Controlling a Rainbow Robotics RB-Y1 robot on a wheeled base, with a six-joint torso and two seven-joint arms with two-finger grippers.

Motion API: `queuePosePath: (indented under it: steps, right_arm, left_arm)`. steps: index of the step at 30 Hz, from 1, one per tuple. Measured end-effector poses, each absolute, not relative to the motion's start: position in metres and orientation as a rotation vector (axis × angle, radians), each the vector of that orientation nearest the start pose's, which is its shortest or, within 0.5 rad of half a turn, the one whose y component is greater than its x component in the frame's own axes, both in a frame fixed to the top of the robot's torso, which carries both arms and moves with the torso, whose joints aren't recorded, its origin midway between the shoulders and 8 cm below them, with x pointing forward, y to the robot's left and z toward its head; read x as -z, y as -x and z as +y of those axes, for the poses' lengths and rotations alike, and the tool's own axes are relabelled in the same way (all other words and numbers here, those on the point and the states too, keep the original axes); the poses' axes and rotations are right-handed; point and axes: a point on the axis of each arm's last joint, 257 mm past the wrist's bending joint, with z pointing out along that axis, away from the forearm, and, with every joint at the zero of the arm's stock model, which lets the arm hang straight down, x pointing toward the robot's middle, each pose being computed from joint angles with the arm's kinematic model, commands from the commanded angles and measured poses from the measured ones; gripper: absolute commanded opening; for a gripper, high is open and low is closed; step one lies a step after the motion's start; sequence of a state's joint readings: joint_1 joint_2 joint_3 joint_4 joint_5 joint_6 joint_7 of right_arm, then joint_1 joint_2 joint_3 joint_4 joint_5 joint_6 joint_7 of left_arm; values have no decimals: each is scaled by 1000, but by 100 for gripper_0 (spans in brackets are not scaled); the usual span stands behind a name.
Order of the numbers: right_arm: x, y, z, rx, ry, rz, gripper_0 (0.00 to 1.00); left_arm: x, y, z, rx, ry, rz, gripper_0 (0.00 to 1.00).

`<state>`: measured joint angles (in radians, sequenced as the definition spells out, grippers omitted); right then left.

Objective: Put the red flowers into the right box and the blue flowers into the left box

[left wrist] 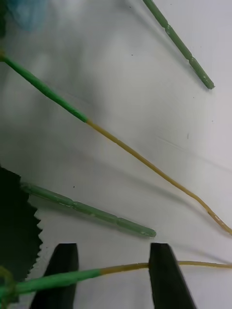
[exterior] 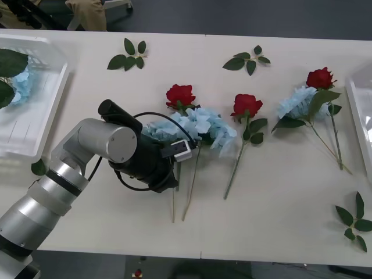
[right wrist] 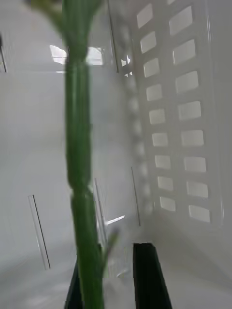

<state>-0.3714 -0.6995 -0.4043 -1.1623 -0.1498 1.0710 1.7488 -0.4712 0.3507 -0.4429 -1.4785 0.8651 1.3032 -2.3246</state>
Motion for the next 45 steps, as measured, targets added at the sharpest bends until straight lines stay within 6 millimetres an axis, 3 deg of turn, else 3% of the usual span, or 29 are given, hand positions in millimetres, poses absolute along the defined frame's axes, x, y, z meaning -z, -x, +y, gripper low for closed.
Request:
queuePosePath:
  steps: [6,11,16,22,27,32,36,45]
  right_arm:
    - [240,-473,-659,704,-231,2418,97]
    - [246,-476,-652,665,-105,2443,98]
    - [253,-472,-644,583,-124,2475,98]
    - [254,-472,-613,536,-102,2543,98]
    - [247,-490,-581,465,-231,2502,98]
    - [245,-506,-557,443,-213,2508,98]
    - [243,-517,-543,431,-268,2487,98]
    - [257,-540,-498,373,-175,2472,98]
  left_arm:
    - [349,-424,43,430,-1518,2187,0]
    - [345,-425,52,454,-1495,2197,0]
    - [330,-437,68,486,-1415,2207,0]
    - [297,-452,102,546,-1299,2234,0]
    - [246,-460,132,514,-1274,2197,0]
    - [198,-455,164,458,-1313,2158,0]
    - [158,-461,213,338,-1342,2190,0]
    - [61,-490,376,-281,-1171,2319,0]
